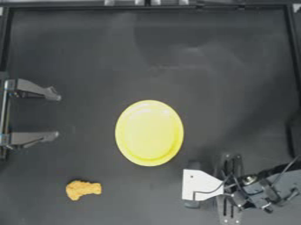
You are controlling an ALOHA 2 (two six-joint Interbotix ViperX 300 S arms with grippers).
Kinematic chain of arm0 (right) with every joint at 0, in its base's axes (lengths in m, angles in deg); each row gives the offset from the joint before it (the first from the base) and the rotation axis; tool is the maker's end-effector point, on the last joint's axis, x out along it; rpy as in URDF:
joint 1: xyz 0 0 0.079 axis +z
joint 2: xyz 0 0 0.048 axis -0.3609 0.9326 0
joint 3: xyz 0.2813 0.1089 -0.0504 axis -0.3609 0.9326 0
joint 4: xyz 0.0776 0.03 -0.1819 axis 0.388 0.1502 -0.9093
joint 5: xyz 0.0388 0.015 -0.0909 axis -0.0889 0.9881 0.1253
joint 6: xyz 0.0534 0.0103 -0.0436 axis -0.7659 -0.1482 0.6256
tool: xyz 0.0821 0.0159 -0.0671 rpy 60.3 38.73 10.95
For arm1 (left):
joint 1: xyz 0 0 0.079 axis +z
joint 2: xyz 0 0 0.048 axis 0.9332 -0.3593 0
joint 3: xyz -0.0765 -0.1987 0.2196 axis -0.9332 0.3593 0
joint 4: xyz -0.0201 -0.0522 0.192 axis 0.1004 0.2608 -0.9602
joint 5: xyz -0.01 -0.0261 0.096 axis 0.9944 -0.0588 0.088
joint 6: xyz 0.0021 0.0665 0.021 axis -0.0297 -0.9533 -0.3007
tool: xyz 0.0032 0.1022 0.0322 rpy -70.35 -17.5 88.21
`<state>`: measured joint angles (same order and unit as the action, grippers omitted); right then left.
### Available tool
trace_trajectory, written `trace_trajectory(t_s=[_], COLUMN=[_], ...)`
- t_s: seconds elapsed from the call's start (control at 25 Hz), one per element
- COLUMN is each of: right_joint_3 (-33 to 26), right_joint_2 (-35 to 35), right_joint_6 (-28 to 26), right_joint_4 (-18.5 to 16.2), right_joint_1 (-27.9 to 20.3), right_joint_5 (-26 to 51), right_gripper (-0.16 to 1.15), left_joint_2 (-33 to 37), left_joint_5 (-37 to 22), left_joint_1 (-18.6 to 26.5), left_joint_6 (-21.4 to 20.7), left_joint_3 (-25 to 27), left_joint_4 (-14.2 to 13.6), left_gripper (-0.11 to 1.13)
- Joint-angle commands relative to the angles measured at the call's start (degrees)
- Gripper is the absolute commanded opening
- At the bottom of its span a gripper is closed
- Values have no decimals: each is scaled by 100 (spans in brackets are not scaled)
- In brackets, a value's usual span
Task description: Put purple eggplant on plate
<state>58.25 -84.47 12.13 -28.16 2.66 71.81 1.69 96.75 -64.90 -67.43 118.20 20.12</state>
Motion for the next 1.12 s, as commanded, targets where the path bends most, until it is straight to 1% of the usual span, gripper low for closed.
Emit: trace_trajectory(t_s=[0.04, 0.16, 0.2, 0.24, 0.36, 0.52, 0.76, 0.84, 0.96, 1.04, 1.12], right_joint_3=[-44, -79, -97, -132, -185, -237, -237, -229, -272, -334, -466], right_joint_2=[-53, -62, -79, -97, -167, -334, -861, -1081, -1283, -1345, -1354], right_joint_6=[26, 97, 123, 132, 132, 105, 193, 352, 668, 967, 1397], right_joint_4=[88, 79, 70, 53, 9, -176, -272, -316, -255, -185, -79], right_joint_1=[18, 18, 18, 18, 18, -18, -378, -554, -888, -1125, -1336], right_joint_5=[-18, 0, -9, 18, 53, 62, -70, -237, -281, -264, -246], right_gripper=[42, 15, 8, 4, 7, 8, 8, 8, 8, 7, 7], left_joint_2=[-70, -79, -79, -79, -105, -158, -255, -264, -281, -281, -281], left_joint_5=[26, 35, 26, 26, 26, 26, 26, 26, 26, 26, 35], left_joint_1=[9, 9, 9, 0, 0, 0, 9, 9, 9, 9, 9], left_joint_6=[9, 9, 9, 9, 9, 18, 18, 9, 18, 18, 18], left_joint_3=[-79, -88, -97, -97, -97, -105, -105, -105, -97, -88, -79], left_joint_4=[0, 0, 9, 0, 9, 0, 0, 0, 0, 0, 0], left_gripper=[103, 103, 103, 103, 103, 103, 103, 103, 103, 103, 103])
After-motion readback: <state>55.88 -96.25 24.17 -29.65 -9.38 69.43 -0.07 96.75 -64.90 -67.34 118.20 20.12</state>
